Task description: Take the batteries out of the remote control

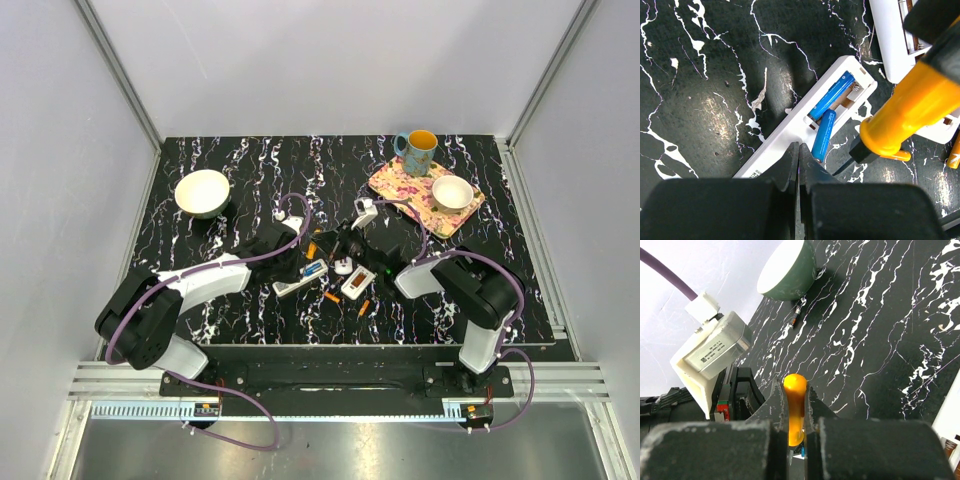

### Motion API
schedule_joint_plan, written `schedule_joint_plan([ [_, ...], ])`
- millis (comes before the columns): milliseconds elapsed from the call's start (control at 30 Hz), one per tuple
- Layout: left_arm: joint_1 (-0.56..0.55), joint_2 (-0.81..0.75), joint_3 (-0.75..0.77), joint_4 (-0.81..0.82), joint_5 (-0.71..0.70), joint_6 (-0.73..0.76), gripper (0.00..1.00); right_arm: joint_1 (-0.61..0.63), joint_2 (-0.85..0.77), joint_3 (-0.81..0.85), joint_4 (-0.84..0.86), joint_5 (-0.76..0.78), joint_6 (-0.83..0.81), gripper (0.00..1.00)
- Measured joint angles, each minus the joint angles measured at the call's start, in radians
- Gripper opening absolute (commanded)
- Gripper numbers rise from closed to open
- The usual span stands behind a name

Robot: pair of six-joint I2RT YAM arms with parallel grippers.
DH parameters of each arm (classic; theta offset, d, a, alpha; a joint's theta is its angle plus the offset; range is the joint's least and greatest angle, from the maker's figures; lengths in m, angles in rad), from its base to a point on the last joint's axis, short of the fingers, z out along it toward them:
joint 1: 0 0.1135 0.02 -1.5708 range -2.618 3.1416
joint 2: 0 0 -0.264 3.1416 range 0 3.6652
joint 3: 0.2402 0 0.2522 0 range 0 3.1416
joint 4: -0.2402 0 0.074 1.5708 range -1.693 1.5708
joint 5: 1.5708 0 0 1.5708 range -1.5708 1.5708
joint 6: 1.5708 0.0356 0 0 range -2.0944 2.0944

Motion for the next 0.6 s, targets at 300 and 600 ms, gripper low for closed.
schedule_joint_plan([
  [300, 0.0, 0.0, 0.0, 0.0, 0.0, 0.0, 0.0, 0.002, 0.007, 0.0, -0.042, -0.005, -0.008, 0.0],
  [600, 0.0, 0.0, 0.0, 0.0, 0.0, 0.0, 0.0, 0.002, -0.019, -0.032, -0.018, -0.001, -0.021, 0.0],
])
